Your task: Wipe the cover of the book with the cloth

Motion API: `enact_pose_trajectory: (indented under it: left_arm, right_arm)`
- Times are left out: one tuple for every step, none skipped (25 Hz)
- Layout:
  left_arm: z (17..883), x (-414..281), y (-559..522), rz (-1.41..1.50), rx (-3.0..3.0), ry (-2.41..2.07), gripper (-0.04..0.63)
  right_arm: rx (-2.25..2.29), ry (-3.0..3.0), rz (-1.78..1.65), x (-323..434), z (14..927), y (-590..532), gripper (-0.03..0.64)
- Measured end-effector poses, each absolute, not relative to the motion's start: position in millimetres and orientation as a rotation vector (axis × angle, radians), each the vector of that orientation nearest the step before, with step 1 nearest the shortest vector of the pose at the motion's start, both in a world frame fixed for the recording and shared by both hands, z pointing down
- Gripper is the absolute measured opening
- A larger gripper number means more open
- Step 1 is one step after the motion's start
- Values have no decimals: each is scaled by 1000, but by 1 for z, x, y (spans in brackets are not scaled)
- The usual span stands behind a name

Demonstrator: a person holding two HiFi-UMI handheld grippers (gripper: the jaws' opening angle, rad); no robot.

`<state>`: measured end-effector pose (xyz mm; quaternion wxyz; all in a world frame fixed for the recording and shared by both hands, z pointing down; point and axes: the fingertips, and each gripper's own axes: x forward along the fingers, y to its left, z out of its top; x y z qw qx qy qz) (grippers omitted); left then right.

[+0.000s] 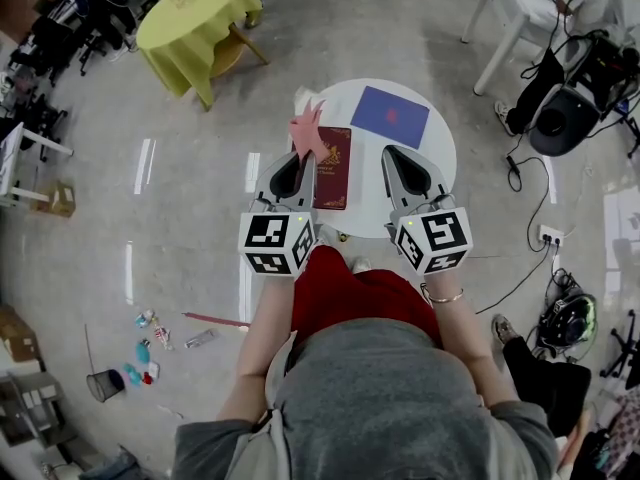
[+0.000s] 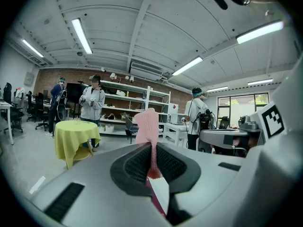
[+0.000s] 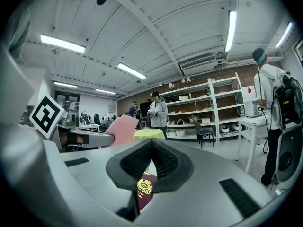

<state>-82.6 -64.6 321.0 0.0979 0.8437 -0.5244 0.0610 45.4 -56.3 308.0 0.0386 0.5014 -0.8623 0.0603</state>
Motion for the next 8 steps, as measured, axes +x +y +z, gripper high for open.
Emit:
enact_pose_trajectory:
  left_arm:
    - [320, -83, -64, 179, 2497, -1554, 34]
    - [319, -83, -63, 176, 2498, -1556, 34]
    - [318, -82, -63, 174, 2498, -1557, 34]
    - [318, -82, -63, 173, 2499, -1557, 34]
    - [317, -82, -62, 172, 2501, -1557, 34]
    - [317, -82, -62, 172, 2502, -1556, 34]
    - [316, -82, -62, 172, 2503, -1555, 34]
    - [316, -82, -61, 173, 2505, -1554, 34]
  right_arm:
    - [1537, -2646, 182, 45, 307, -56, 28]
    - [1537, -2648, 179, 46, 306, -55, 28]
    - [1537, -2650, 175, 46, 305, -55, 28]
    - [1538, -2652, 172, 47, 304, -55, 28]
    - [1540, -2653, 169, 47, 303, -54, 28]
    - [1540, -2655, 167, 47, 302, -54, 28]
    - [1540, -2656, 165, 47, 302, -53, 28]
    - [1540, -2658, 164, 47, 301, -53, 28]
